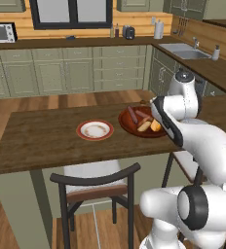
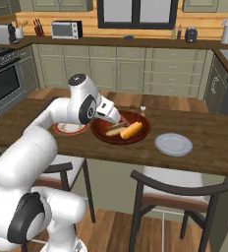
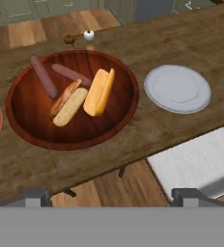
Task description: Place one bun and one sausage from the bowl on each plate.
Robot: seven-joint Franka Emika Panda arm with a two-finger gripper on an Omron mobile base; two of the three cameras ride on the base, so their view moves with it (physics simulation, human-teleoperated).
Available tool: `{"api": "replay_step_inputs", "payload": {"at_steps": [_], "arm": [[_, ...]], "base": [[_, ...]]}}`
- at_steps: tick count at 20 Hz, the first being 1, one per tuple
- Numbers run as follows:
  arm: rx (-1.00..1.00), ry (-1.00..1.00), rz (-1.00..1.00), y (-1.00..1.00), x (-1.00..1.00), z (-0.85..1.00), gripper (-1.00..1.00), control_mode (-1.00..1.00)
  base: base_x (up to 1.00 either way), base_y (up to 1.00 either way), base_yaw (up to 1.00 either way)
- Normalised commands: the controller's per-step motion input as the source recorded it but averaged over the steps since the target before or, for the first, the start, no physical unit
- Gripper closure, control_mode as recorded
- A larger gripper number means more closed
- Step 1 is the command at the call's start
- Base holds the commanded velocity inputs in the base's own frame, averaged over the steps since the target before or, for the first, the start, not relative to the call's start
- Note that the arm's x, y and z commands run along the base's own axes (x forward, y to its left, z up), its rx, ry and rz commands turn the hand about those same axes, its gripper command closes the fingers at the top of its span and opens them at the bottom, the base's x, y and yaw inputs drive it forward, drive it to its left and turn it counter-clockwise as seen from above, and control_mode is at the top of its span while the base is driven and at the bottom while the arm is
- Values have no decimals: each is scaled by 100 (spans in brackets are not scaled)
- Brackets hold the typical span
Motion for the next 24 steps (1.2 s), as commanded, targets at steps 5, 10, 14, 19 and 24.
{"api": "replay_step_inputs", "payload": {"at_steps": [5, 10, 14, 19, 24], "arm": [[3, 0, -5, -52, 51, -13, -100, -100], [5, 0, -1, -36, 63, -26, -100, -100], [4, 0, 0, -23, 69, -38, -100, -100], [1, 0, 0, -14, 68, -40, -100, -100], [0, 2, 0, 0, 58, -34, -100, -100]], "base": [[0, 0, 0], [0, 0, 0], [0, 0, 0], [0, 0, 0], [0, 0, 0]]}}
